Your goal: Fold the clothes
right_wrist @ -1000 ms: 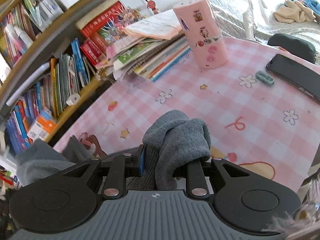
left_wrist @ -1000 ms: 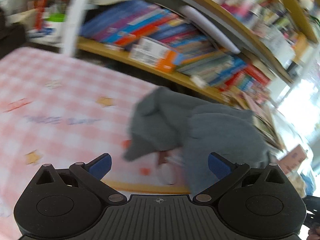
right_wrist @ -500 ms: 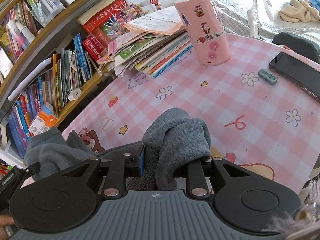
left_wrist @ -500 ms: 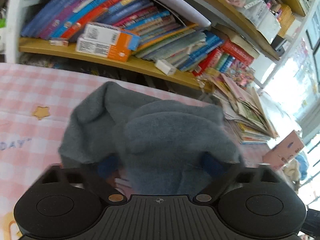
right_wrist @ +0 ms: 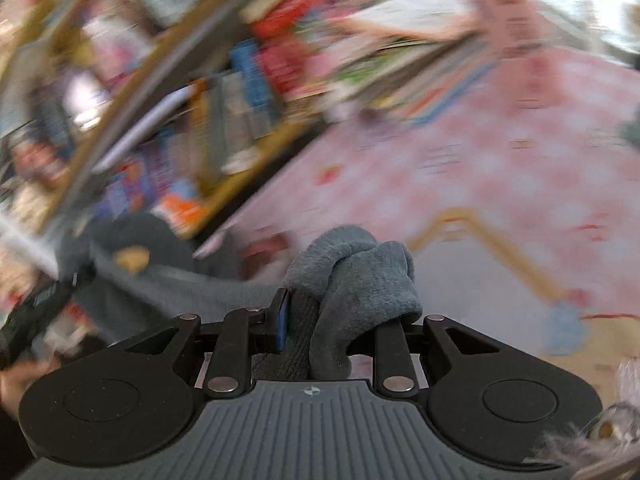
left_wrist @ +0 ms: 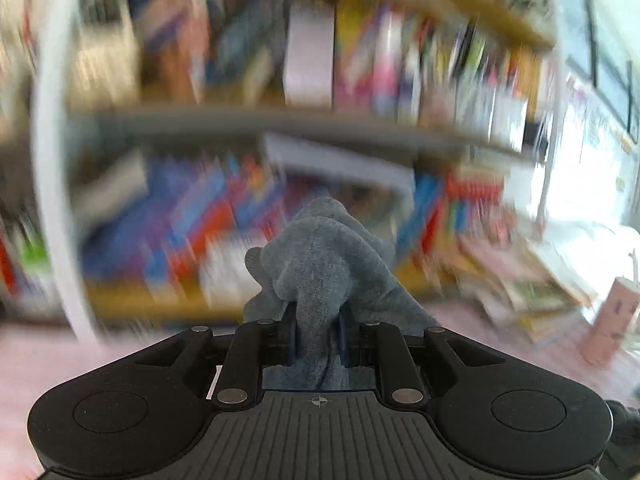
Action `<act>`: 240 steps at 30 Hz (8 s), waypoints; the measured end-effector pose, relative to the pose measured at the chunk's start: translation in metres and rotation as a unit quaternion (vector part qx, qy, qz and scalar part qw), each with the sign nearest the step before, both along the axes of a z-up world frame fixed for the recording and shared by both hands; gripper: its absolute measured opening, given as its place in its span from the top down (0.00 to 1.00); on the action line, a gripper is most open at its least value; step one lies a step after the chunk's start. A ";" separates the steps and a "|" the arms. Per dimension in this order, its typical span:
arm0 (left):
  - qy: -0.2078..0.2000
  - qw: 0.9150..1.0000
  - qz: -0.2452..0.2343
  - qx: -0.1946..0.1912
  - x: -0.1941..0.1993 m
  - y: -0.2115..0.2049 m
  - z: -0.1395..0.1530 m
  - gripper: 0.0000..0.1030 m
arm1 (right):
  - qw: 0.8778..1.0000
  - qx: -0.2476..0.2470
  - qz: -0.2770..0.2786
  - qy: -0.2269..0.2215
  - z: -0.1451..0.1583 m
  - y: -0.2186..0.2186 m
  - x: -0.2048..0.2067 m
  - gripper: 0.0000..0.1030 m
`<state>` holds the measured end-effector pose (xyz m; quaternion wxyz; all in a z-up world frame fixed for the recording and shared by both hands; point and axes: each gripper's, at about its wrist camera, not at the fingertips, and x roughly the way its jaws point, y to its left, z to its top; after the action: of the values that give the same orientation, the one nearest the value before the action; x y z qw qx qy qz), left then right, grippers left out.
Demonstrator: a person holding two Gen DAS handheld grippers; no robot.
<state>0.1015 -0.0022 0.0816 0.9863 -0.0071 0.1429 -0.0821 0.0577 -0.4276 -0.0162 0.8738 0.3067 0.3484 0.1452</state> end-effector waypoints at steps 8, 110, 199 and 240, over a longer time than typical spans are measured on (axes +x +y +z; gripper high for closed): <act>0.165 0.982 0.052 -0.079 -0.089 0.054 -0.062 0.69 | 0.997 -0.043 0.003 0.059 -0.018 0.016 0.015 0.79; 0.243 0.899 0.308 -0.196 -0.124 0.207 -0.125 0.55 | 0.943 -0.315 0.085 0.071 -0.036 0.053 0.035 0.89; 0.237 0.942 0.225 -0.078 -0.008 0.214 -0.145 0.60 | 0.968 -0.100 0.202 0.110 -0.048 0.291 0.222 0.46; 0.239 0.942 0.224 -0.078 -0.006 0.214 -0.142 0.59 | 0.944 0.044 0.302 0.122 -0.017 0.313 0.161 0.37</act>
<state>0.0952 0.2118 -0.0608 0.9125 -0.1356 0.3619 0.1342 0.2189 -0.1145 -0.0331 0.7255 0.2407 0.5215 0.3792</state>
